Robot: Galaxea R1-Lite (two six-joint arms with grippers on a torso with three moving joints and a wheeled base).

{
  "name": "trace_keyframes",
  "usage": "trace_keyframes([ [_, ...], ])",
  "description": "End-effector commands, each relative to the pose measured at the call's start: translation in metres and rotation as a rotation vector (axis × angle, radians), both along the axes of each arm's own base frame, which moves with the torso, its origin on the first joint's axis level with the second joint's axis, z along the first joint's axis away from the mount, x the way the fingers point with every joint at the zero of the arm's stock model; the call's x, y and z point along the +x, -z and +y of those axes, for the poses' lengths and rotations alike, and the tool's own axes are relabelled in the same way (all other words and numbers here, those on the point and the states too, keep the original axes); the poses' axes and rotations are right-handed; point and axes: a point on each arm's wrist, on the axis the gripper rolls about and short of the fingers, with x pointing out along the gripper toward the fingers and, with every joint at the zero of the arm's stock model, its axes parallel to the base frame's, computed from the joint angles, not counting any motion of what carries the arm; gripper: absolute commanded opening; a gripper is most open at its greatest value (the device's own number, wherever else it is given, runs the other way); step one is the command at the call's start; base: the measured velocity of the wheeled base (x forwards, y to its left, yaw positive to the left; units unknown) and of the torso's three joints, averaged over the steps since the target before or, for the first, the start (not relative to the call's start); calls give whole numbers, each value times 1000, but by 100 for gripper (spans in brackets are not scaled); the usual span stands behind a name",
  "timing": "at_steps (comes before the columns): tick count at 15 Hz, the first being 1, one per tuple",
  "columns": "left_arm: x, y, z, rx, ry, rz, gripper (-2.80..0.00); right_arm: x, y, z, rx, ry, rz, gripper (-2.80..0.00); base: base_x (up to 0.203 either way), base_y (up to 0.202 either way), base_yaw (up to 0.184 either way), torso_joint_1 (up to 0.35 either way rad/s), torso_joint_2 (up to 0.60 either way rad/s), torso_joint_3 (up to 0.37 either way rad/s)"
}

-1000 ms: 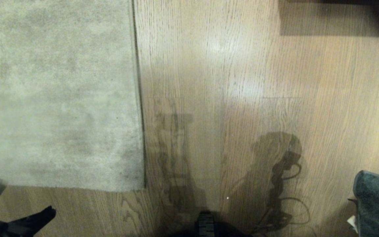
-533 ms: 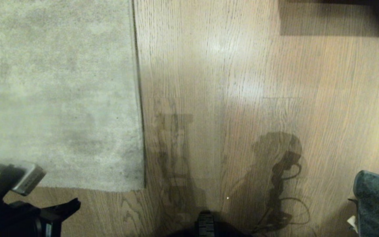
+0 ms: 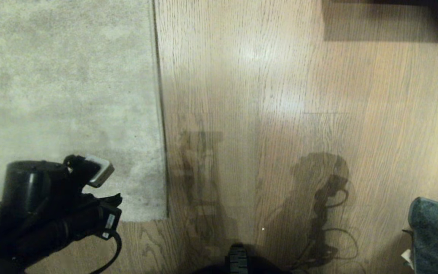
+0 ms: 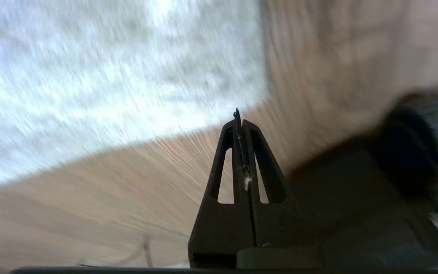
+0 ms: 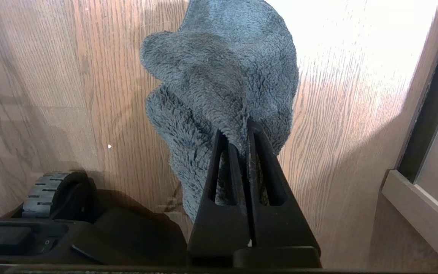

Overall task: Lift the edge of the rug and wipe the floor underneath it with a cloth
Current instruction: Lift up the carpet

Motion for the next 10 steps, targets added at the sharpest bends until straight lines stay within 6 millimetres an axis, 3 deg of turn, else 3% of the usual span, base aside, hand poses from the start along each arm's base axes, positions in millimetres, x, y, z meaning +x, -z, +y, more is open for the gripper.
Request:
trace_keyframes([
  [1,26,24,-21,80,-36,20,-280,0,0,0,-1,-1,-1,-280,0,0,0,0,0,0],
  [5,50,31,-45,31,-63,-87,-280,0,0,0,-1,-2,-1,-280,0,0,0,0,0,0],
  [10,53,30,-54,-3,-53,-93,-280,0,0,0,-1,-1,-1,-280,0,0,0,0,0,0],
])
